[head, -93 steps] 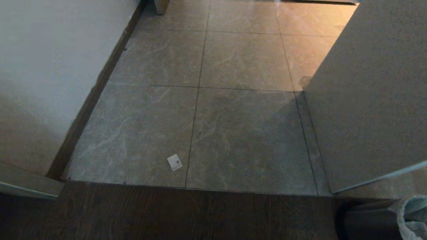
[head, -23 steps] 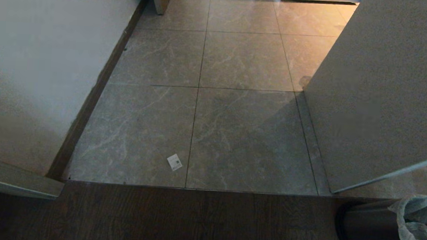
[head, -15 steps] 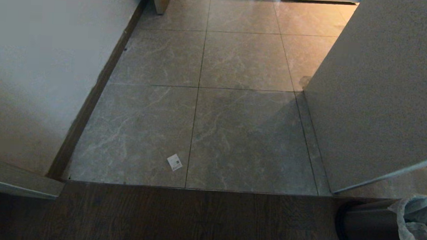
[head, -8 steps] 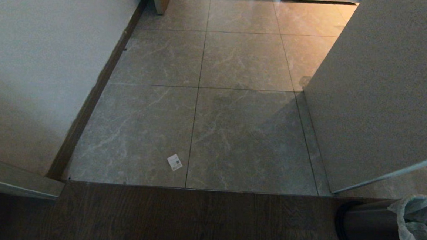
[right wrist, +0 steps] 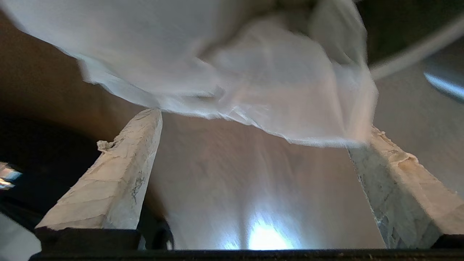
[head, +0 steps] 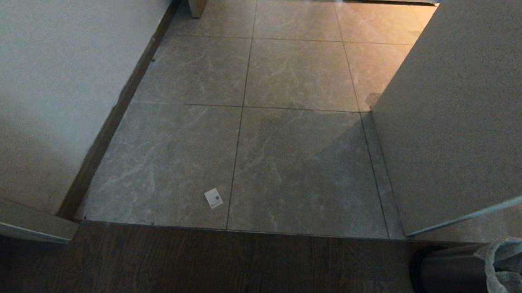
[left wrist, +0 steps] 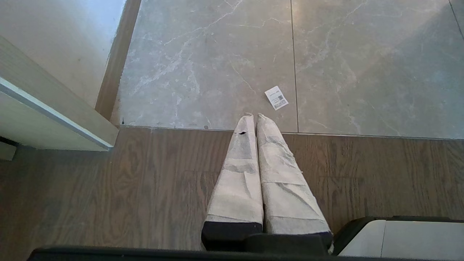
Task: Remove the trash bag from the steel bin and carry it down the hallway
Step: Pick up the trash bag
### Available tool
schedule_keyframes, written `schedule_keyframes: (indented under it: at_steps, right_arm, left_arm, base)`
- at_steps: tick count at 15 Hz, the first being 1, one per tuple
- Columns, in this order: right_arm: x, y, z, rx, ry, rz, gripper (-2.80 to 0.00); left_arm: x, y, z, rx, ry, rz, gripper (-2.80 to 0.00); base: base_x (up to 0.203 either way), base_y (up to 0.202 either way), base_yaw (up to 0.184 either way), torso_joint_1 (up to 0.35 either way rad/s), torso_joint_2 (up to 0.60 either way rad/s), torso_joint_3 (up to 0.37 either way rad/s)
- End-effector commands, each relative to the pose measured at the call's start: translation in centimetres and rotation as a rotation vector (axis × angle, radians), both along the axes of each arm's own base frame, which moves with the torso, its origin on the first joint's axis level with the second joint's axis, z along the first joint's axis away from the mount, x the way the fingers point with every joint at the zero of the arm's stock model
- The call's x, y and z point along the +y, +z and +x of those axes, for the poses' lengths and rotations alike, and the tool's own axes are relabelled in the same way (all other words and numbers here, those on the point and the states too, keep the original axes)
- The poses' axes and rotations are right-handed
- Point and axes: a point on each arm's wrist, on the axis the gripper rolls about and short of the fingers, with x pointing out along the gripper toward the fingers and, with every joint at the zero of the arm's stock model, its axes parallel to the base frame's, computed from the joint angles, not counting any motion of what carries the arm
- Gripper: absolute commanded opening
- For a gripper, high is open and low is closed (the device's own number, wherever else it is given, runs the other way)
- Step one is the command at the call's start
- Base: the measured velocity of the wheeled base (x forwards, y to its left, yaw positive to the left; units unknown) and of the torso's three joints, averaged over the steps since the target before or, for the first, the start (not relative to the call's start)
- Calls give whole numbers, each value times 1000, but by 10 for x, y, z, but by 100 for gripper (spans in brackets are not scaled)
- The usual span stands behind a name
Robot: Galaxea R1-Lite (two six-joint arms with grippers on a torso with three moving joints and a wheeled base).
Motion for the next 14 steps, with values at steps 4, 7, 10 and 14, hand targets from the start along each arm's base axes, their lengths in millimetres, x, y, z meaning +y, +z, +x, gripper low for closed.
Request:
schedule_keyframes:
  at_steps: [4,7,10,14]
  right_arm:
    - [-2,-9,3,-64,30,48,0]
    - [-6,-12,5,-76,34,47,0]
    - [-7,-13,5,-80,35,48,0]
    - [-9,-14,6,-99,44,51,-280]
  left_arm:
    - [0,0,0,0,0,-1,-280]
    - [0,0,0,0,0,-1,-280]
    - [0,0,0,0,0,0,-280]
    - [0,0,0,0,0,-1,-280]
  base:
    - [0,0,0,0,0,0]
    - [0,0,0,0,0,0]
    - [0,0,0,0,0,0]
    - [0,0,0,0,0,0]
